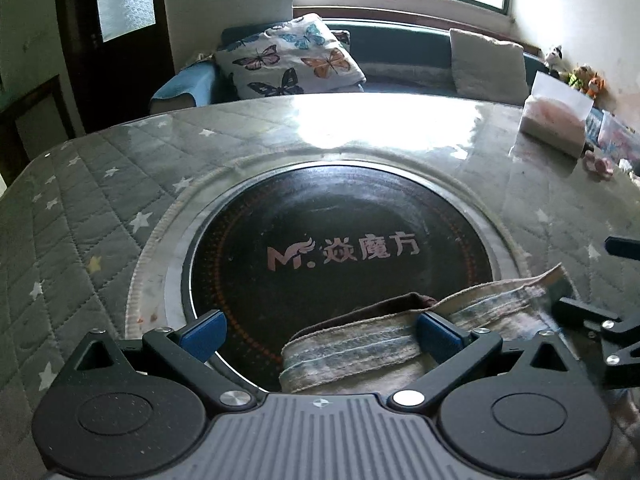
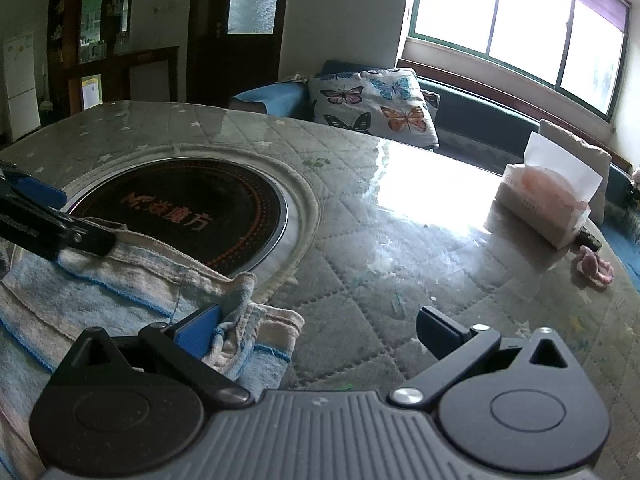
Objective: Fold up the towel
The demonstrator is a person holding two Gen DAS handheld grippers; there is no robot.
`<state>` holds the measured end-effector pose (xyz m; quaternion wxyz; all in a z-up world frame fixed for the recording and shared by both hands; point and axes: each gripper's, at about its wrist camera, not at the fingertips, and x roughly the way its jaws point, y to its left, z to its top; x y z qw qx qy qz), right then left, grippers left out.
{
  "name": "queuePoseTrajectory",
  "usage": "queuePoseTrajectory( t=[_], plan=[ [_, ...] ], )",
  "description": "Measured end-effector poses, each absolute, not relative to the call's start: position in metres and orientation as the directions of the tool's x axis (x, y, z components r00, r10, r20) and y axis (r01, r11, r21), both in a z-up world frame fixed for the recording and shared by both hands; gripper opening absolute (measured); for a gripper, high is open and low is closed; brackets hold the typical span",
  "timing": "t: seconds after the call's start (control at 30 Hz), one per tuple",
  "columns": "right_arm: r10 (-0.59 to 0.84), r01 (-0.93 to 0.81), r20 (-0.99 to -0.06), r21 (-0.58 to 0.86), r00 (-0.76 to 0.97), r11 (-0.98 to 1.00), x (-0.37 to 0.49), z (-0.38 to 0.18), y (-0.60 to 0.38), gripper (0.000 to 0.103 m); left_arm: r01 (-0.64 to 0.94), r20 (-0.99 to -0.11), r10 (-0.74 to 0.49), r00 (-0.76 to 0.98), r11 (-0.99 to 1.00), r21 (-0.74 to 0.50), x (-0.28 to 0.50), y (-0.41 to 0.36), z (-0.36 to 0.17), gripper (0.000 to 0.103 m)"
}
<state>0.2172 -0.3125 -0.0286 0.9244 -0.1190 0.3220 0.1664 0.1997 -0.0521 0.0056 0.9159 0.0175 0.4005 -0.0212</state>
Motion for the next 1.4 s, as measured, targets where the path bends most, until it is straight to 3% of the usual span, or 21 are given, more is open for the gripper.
queuePoseTrajectory(
  t=[0.5, 0.9, 1.4],
  plan=[
    [0.291, -0.437, -0.593, -0.115, 0.751, 0.892, 0.181, -0.006, -0.304, 0.103, 0.043, -0.726, -0.021, 0.687, 0.999, 0.012, 0.183, -0.046, 0.019, 0.103],
    [0.458, -0.636, -0.589, -0.128, 0.666, 0.761, 0.096, -0.002, -0.275, 0.103, 0.092, -0.73, -0.062, 0.681, 0.996, 0.002, 0.111, -0.041, 0.02, 0.103],
    [0.479, -0.71, -0.602, -0.221, 0.639, 0.669, 0.058, -0.025, -0.244, 0.103, 0.148, -0.729, -0.07, 0.681, 0.988, 0.044, 0.027, -0.029, 0.007, 0.103]
  ],
)
